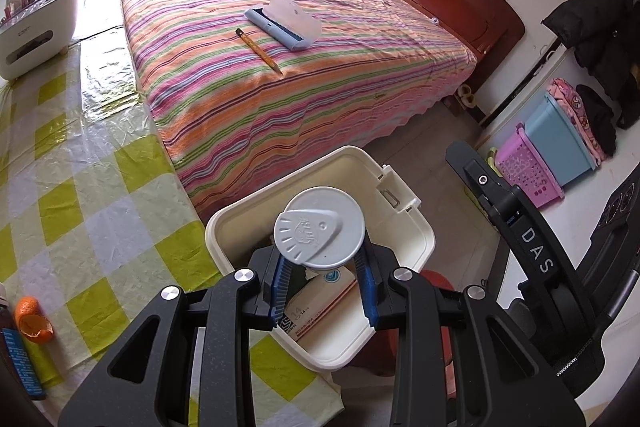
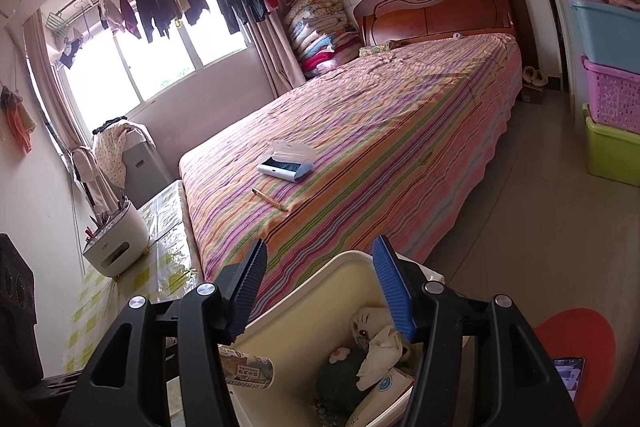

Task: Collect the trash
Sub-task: 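Open both tools to drop the tissue and bottle into the bin, then move both tools back over the table toward the hat and orange peel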

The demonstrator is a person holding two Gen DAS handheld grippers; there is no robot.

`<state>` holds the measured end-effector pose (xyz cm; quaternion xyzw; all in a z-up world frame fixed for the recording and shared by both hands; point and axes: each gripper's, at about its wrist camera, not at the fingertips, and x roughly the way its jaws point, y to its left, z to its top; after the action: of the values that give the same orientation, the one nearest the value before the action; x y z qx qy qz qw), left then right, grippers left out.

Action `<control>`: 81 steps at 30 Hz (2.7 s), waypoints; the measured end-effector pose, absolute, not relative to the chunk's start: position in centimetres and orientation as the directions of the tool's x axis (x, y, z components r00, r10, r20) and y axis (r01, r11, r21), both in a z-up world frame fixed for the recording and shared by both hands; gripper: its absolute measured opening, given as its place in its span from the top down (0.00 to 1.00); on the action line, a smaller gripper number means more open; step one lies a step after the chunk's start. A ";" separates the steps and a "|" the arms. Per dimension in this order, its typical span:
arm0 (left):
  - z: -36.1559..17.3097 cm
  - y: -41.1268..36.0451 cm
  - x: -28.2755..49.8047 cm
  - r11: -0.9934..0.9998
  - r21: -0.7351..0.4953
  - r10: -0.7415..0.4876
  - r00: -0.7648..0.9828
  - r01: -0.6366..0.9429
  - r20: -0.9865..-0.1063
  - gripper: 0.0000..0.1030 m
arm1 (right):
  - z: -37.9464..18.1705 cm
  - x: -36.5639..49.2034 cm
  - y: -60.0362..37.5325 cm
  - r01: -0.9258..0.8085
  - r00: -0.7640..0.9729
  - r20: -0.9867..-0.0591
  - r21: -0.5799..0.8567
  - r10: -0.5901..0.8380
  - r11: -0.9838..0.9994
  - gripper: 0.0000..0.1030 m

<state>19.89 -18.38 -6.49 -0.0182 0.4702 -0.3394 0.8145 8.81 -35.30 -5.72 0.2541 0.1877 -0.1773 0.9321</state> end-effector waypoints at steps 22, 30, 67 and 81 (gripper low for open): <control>-4.0 -14.1 19.4 0.838 -0.335 -0.519 0.439 0.431 -0.734 0.26 | -5.1 8.3 -35.2 0.402 0.888 -0.406 0.451 -0.218 0.797 0.47; -2.0 -9.1 18.1 0.862 -0.303 -0.483 0.477 0.406 -0.734 0.26 | -4.8 8.7 -34.3 0.362 0.899 -0.404 0.467 -0.169 0.807 0.41; -3.4 18.2 11.0 0.971 -0.214 -0.231 0.617 0.103 -0.752 0.17 | -2.8 12.9 -14.0 -0.076 0.845 -0.480 0.328 0.235 0.942 0.36; -4.0 18.6 10.2 0.973 -0.210 -0.226 0.603 0.098 -0.765 0.17 | -3.5 13.6 -13.1 -0.093 0.808 -0.527 0.325 0.262 0.941 0.35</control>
<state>10.17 18.63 -3.96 -0.0734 0.4361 -0.0909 0.8923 13.63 -13.06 -3.52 0.1433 0.2950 0.0947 0.9400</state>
